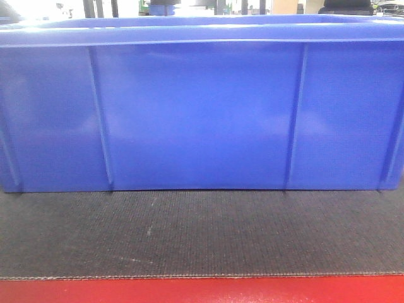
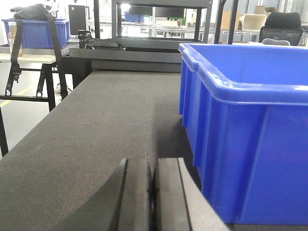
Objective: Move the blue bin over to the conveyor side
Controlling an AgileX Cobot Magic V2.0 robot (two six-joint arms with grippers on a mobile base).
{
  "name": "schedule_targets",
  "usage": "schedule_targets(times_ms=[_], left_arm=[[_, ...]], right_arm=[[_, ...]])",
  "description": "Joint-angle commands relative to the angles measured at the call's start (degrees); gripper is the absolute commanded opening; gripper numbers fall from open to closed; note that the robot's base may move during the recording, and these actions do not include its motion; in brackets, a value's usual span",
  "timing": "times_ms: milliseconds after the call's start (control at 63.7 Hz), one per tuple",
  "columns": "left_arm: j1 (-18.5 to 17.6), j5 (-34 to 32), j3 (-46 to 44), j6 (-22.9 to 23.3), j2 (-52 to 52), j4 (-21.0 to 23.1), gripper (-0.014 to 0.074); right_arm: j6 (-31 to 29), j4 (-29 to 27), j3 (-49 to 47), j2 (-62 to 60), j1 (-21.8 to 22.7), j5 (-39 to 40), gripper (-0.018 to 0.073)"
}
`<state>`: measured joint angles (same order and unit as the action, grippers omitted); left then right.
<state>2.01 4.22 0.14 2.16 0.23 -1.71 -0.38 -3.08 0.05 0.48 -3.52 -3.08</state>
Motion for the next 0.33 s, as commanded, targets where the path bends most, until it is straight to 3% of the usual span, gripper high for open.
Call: schedule_targets(times_ms=[0, 314], left_arm=[[-0.3, -1.1, -0.1, -0.2, -0.2, 0.4, -0.0009], [-0.3, -1.1, -0.1, -0.2, -0.2, 0.4, -0.0009]], right_arm=[[-0.2, 0.0, 0.0, -0.5, 0.0, 1.4, -0.0088], [-0.2, 0.0, 0.0, -0.5, 0.0, 1.4, -0.0088]])
